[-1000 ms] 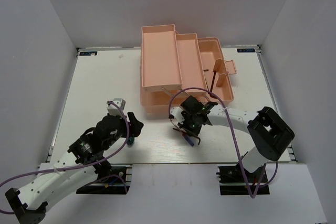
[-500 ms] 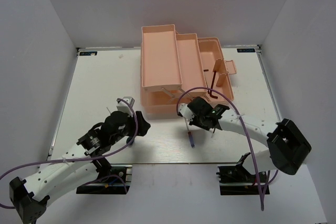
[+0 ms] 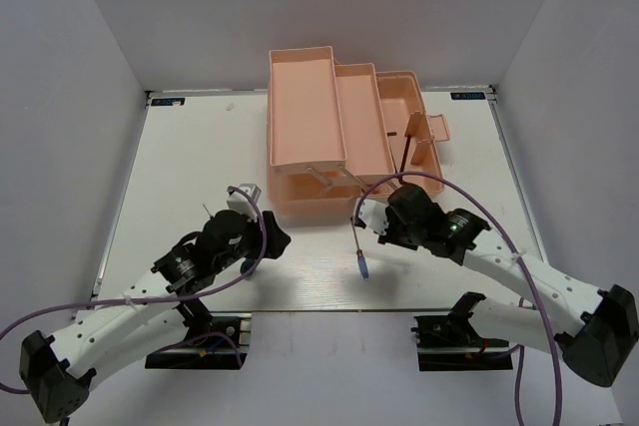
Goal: Sort the tools into containers
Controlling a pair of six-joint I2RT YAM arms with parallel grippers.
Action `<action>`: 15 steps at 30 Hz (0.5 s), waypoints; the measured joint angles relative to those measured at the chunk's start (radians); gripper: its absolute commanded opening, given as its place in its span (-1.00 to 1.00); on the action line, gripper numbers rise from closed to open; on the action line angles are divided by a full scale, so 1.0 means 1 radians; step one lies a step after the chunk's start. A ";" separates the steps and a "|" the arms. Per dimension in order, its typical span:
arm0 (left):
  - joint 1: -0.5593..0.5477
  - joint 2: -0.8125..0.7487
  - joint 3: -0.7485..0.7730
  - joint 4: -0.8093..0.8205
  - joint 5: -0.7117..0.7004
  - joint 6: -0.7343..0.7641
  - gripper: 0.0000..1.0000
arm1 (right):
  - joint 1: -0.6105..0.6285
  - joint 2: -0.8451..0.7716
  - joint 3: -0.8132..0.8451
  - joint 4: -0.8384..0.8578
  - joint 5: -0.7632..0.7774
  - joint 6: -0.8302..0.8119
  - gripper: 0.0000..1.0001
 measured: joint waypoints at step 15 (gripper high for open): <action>-0.019 0.299 0.014 0.174 0.139 0.048 0.38 | -0.182 -0.098 0.074 0.059 0.209 -0.006 -1.00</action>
